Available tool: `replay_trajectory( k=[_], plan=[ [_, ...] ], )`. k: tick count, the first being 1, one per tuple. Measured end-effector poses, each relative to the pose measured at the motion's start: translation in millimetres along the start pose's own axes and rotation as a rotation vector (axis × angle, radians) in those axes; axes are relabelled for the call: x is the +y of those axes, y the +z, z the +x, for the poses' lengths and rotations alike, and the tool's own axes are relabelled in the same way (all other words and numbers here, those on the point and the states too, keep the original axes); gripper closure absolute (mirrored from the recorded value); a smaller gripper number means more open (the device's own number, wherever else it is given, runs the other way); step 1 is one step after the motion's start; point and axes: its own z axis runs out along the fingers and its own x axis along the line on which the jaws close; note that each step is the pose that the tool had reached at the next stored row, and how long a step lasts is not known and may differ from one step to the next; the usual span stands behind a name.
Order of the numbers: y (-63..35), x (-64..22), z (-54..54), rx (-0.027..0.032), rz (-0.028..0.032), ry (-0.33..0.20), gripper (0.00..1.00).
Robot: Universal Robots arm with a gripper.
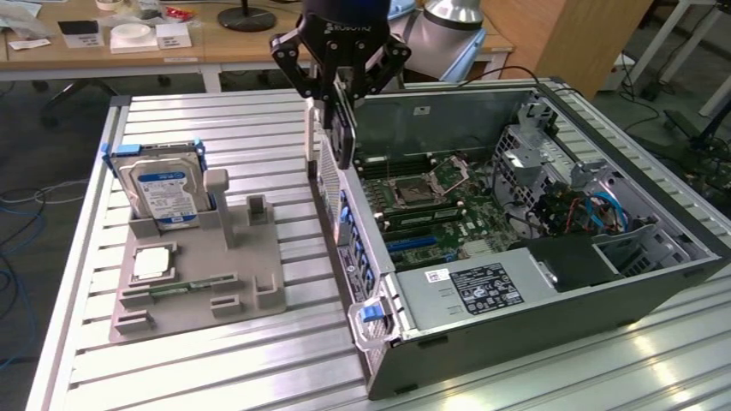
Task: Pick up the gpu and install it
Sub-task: 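Pick up the gpu and move the gpu toward the slot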
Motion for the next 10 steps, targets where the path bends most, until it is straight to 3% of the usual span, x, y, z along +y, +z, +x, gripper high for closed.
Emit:
replay_trajectory(
  k=[10],
  plan=[
    [0.6,0.0,-4.1,0.0003,0.0001,-0.004,0.72]
  ],
)
